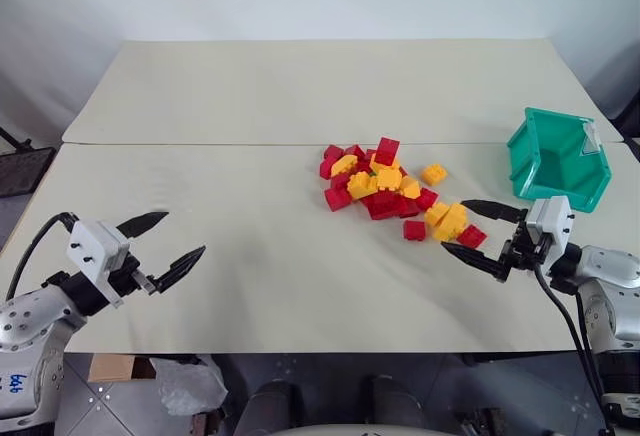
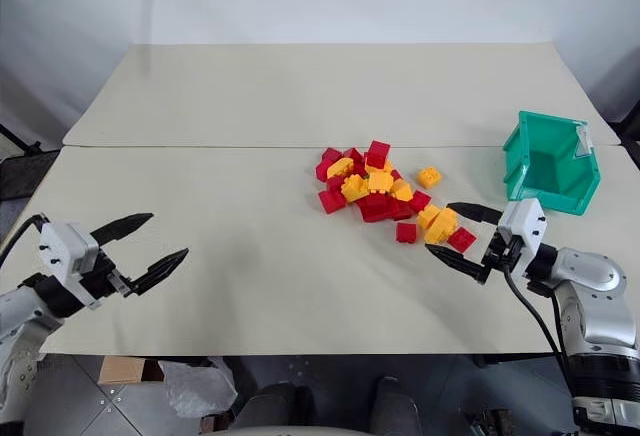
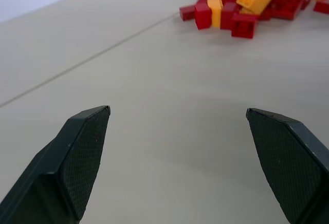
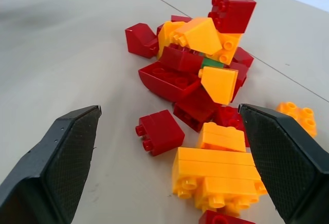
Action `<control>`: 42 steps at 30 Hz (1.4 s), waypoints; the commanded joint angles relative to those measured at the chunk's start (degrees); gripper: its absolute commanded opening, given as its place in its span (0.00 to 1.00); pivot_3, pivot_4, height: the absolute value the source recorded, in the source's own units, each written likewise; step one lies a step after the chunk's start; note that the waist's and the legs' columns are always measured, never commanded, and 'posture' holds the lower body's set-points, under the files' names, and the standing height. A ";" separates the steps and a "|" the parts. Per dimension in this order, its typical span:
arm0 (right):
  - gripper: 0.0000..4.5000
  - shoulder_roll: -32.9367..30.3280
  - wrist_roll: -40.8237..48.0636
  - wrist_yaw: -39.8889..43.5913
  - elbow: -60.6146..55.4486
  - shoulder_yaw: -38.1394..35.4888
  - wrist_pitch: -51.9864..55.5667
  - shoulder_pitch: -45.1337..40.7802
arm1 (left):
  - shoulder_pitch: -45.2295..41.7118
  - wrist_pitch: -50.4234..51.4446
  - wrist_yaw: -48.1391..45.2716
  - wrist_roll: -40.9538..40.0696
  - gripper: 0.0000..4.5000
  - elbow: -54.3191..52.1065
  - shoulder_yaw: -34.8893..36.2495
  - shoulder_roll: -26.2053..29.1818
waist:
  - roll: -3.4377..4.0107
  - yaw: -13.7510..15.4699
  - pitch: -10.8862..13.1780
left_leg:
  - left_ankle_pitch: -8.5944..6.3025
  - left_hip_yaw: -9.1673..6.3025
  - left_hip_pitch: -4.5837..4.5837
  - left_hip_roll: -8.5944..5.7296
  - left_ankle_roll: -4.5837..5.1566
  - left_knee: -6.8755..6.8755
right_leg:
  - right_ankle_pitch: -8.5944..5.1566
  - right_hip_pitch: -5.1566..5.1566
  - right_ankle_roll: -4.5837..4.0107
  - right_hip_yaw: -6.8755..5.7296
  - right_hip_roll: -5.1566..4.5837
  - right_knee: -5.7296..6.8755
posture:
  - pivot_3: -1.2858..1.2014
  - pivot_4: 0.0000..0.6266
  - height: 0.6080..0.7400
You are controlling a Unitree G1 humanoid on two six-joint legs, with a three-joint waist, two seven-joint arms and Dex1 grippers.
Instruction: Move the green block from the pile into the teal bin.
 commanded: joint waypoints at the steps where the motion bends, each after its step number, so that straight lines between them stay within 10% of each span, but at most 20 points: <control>1: 1.00 -0.18 1.00 -0.55 -2.39 -2.00 -0.82 0.38 | -0.68 -0.55 0.46 -0.49 1.00 -0.20 -0.44 -0.76 | 0.00 0.00 0.00 | 0.00 0.00 0.00 0.00 0.00 0.00 | 0.00 0.00 0.00 0.00 0.00 0.00 | 0.52 0.24 1.00; 7: 0.86 1.67 3.15 -2.32 -9.84 2.05 6.52 -1.20 | -0.22 -1.99 -2.65 -2.31 1.00 3.01 0.01 -1.56 | 0.00 -0.14 0.00 | 0.00 0.01 0.03 0.03 -0.01 0.00 | 0.00 -0.01 0.00 0.00 0.03 0.05 | 0.52 0.24 1.00; 18: 0.02 11.90 -4.89 -16.81 -15.32 15.98 18.23 -9.80 | 2.34 -3.32 -2.64 -3.03 1.00 0.52 -1.42 -4.10 | -0.02 0.09 -0.01 | 0.00 -0.05 -0.01 -0.01 -0.02 0.08 | 0.00 -0.04 0.00 0.00 -0.03 0.09 | 0.52 0.24 1.00; 42: 0.01 21.55 -22.75 -33.23 42.23 14.42 -4.19 -42.58 | -8.98 6.31 -4.15 -5.26 1.00 -4.45 -10.67 -2.54 | -0.01 -1.98 -0.01 | 0.00 -0.06 -0.02 -0.01 -0.02 0.06 | 0.00 -0.12 0.00 -0.05 0.03 0.31 | 0.52 0.24 1.00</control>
